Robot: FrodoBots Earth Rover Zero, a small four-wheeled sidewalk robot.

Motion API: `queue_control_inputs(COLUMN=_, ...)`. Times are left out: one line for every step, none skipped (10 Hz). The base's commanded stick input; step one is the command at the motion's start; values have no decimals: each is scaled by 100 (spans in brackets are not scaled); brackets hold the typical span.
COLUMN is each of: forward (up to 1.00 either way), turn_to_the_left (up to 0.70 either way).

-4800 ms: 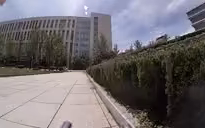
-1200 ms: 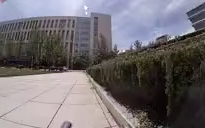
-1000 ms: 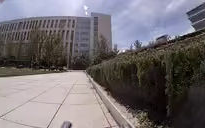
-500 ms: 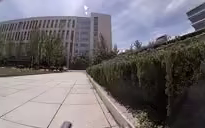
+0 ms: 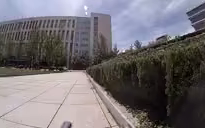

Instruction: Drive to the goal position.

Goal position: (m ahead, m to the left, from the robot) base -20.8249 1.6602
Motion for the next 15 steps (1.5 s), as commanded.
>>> queue_control_inputs(forward=10, turn_to_the_left=0)
queue_control_inputs(forward=10, turn_to_the_left=0)
queue_control_inputs(forward=10, turn_to_the_left=0)
queue_control_inputs(forward=10, turn_to_the_left=0)
queue_control_inputs(forward=10, turn_to_the_left=0)
queue_control_inputs(forward=10, turn_to_the_left=0)
queue_control_inputs(forward=10, turn_to_the_left=0)
queue_control_inputs(forward=10, turn_to_the_left=0)
queue_control_inputs(forward=10, turn_to_the_left=0)
queue_control_inputs(forward=10, turn_to_the_left=0)
queue_control_inputs(forward=10, turn_to_the_left=0)
queue_control_inputs(forward=10, turn_to_the_left=0)
queue_control_inputs(forward=10, turn_to_the_left=0)
queue_control_inputs(forward=10, turn_to_the_left=0)
queue_control_inputs(forward=10, turn_to_the_left=0)
